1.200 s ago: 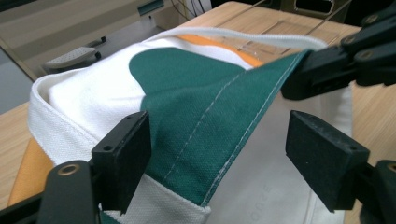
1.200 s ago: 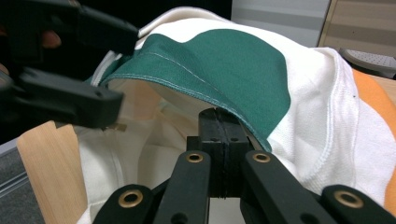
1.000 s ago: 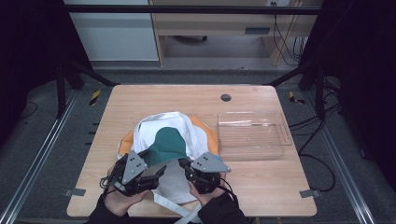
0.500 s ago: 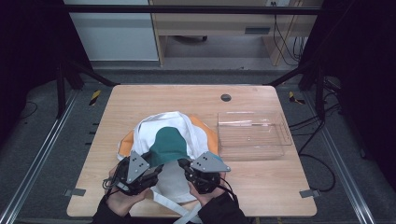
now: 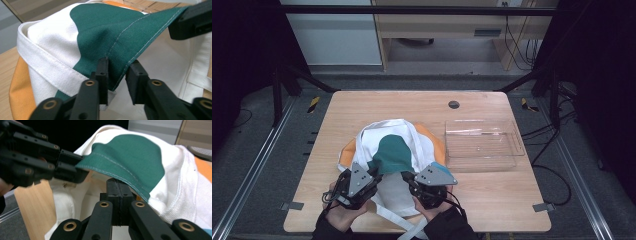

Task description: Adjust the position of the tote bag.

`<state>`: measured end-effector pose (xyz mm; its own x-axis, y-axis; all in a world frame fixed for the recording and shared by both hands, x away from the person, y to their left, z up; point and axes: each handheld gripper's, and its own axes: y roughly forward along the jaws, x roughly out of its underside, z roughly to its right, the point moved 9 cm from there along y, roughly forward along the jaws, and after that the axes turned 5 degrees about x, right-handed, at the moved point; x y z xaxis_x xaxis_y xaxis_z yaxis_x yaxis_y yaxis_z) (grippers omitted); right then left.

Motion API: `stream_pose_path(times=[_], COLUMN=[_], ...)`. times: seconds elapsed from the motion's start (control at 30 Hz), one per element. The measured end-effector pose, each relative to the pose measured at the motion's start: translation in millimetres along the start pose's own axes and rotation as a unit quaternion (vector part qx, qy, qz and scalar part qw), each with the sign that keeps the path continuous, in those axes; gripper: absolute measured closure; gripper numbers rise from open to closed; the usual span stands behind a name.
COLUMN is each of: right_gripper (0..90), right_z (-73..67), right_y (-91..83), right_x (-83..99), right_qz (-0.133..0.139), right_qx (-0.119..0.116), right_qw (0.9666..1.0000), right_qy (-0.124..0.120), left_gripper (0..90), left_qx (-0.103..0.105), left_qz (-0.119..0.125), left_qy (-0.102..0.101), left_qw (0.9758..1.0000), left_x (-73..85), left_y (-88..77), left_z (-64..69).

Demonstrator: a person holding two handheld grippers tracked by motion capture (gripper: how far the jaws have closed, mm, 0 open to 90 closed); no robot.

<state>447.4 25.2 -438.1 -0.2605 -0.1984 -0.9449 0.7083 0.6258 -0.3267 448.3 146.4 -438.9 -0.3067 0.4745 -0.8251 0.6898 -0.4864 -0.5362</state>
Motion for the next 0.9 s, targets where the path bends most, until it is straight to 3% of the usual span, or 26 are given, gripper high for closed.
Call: stream_pose_path(times=[0.2, 0.5, 0.7, 0.9], right_gripper=[90.0, 90.0, 90.0, 90.0], right_z=[-4.1, -1.8, 0.4, -2.2], right_y=[1.7, 1.1, 7.6, 16.3], right_x=[11.8, 40.1, 64.5, 89.0], right_qz=[-0.019, -0.057, -0.092, -0.133], right_qx=[-0.007, -0.003, 0.006, 0.013], right_qw=[0.9997, 0.9981, 0.9951, 0.9899], right_qy=[-0.011, -0.025, -0.033, -0.047], left_gripper=[84.0, 86.9, 87.3, 87.6], left_qx=[0.005, 0.017, 0.017, 0.016], left_qz=[0.007, 0.029, 0.04, 0.049], left_qy=[-0.008, -0.03, -0.037, -0.045], left_qw=[0.9999, 0.999, 0.9984, 0.9977], left_x=[-0.3, -4.1, -6.8, -10.0], left_y=[-1.1, -3.4, -6.3, -10.3], left_z=[-2.7, -4.5, -5.8, -9.2])
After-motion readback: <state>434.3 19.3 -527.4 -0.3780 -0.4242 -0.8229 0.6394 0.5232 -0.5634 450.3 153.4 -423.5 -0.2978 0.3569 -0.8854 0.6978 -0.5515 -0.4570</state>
